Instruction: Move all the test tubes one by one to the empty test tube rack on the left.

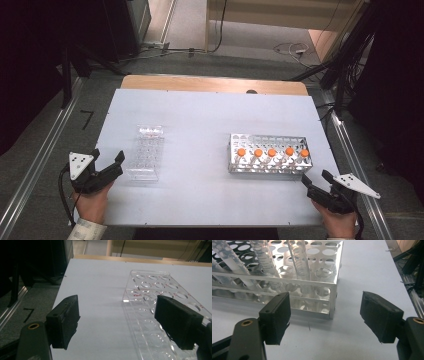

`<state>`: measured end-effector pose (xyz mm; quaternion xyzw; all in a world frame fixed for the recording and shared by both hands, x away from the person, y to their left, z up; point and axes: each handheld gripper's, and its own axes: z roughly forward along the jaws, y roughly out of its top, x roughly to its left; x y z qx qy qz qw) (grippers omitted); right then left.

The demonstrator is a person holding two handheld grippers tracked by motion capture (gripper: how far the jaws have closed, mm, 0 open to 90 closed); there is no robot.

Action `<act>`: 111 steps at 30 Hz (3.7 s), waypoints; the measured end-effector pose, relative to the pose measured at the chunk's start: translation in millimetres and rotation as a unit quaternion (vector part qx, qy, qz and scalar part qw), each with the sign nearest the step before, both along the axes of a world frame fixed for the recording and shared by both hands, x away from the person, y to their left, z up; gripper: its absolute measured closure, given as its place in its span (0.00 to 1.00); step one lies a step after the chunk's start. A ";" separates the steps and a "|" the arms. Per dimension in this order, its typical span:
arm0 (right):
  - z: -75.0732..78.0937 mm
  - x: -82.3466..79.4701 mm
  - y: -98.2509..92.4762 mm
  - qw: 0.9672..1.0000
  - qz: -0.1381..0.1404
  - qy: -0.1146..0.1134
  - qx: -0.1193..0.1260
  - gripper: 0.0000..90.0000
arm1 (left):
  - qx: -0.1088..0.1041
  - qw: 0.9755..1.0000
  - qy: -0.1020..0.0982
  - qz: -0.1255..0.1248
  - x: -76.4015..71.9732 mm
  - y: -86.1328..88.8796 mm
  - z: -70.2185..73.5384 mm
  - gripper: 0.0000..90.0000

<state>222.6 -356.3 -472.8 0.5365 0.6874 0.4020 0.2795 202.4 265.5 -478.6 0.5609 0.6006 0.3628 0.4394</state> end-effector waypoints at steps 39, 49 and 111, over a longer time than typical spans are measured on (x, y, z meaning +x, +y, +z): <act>9.4 2.6 9.5 1.000 0.024 -0.017 0.008 0.37 | -0.003 1.000 -0.001 -0.004 -0.3 -1.4 0.0 0.22; 13.5 14.8 14.7 1.000 0.017 -0.023 0.008 0.46 | -0.002 1.000 0.003 -0.003 0.3 -0.6 -0.1 0.22; 67.7 -5.3 49.5 0.993 0.095 -0.074 0.013 0.80 | 0.005 1.000 -0.009 -0.011 -4.7 -6.0 5.9 0.22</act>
